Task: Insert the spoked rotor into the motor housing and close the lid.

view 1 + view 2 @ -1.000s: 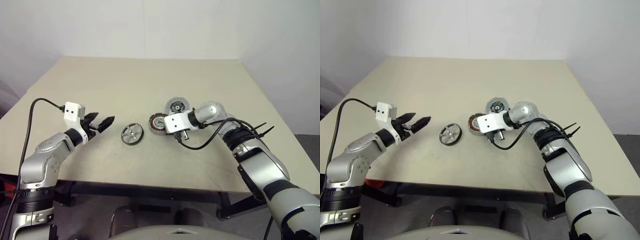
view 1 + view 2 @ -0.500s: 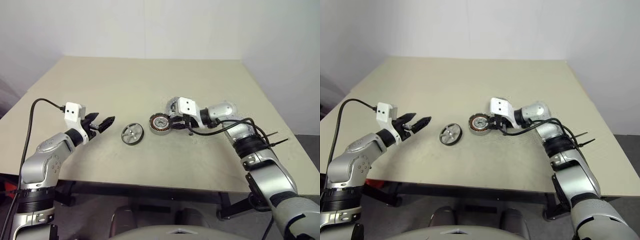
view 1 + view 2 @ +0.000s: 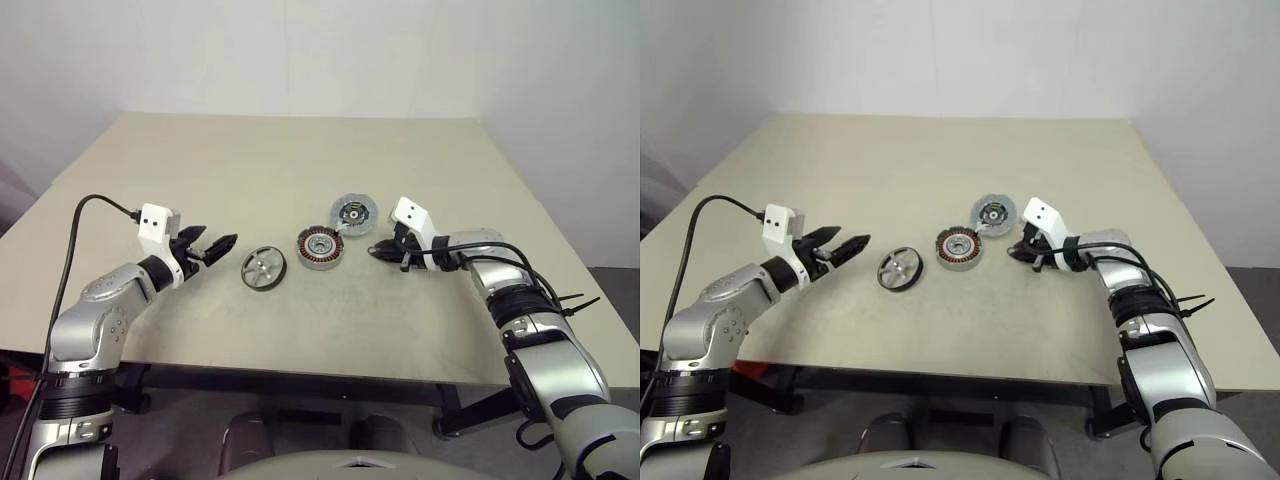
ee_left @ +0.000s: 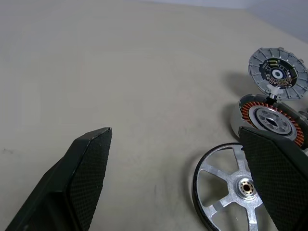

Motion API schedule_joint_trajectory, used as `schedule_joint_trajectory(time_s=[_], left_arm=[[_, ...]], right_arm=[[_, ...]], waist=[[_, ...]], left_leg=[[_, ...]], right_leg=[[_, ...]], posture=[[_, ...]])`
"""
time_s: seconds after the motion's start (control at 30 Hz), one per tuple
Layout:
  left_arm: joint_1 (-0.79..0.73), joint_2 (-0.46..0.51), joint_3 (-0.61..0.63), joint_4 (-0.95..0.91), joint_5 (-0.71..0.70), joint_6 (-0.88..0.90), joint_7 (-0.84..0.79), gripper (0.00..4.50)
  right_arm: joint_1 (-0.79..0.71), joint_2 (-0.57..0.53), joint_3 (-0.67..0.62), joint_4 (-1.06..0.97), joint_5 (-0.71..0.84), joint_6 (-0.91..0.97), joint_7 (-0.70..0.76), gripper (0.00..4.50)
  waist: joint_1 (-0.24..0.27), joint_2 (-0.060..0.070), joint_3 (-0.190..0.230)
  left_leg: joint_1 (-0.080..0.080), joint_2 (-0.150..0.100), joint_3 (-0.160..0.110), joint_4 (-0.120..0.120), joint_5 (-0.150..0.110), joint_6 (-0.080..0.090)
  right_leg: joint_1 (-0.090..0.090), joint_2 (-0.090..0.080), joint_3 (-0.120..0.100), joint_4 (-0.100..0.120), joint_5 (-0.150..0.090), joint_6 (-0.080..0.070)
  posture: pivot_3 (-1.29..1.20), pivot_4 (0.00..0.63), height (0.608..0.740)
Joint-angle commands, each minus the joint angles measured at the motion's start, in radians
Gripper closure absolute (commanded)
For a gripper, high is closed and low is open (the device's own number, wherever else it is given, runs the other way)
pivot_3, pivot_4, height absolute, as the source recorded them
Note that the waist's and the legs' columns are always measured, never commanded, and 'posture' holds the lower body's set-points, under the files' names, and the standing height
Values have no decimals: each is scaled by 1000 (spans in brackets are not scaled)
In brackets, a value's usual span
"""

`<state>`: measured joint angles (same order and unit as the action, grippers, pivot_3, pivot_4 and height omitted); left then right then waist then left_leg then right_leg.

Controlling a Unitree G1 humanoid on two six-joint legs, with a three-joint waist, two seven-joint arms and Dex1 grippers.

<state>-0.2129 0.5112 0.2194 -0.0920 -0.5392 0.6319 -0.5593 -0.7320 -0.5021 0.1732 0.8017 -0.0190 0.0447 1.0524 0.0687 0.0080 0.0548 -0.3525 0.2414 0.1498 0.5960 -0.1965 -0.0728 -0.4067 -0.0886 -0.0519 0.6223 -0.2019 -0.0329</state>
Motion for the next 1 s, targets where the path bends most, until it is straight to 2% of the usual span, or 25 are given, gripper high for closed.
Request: schedule_joint_trajectory(time_s=[0.03,0.2,0.53,0.73,0.8,1.0], left_arm=[[-12,2,4,-20,2,-11,-5,0],[-8,7,7,-25,0,-10,-5,0],[1,14,17,-29,-5,-5,-2,0],[0,13,15,-29,-4,-4,-1,0],[1,14,16,-30,-4,-3,-1,0],[0,16,16,-28,-3,-3,-1,0]], right_arm=[[-51,-4,-25,47,-4,-31,-31,3584],[-68,10,-23,76,-1,-32,-32,3584],[-15,5,-9,-51,4,-2,30,3584],[-20,11,1,-4,-26,7,8,3584],[-16,12,-5,-10,-32,-19,-14,3230],[-25,14,-6,8,-40,-32,-34,3230]], waist=[[0,0,0],[0,0,0],[1,0,0],[1,0,0],[1,1,0],[0,1,0]], left_leg=[[0,0,0,0,0,0],[0,0,0,0,0,0],[0,0,0,0,0,0],[0,0,0,0,0,0],[0,0,0,0,0,0],[0,0,0,0,0,0]], right_leg=[[0,0,0,0,0,0],[0,0,0,0,0,0],[0,0,0,0,0,0],[0,0,0,0,0,0],[0,0,0,0,0,0],[0,0,0,0,0,0]], posture=[[0,0,740],[0,0,740],[0,0,740],[0,0,740],[0,0,740],[0,0,740]])
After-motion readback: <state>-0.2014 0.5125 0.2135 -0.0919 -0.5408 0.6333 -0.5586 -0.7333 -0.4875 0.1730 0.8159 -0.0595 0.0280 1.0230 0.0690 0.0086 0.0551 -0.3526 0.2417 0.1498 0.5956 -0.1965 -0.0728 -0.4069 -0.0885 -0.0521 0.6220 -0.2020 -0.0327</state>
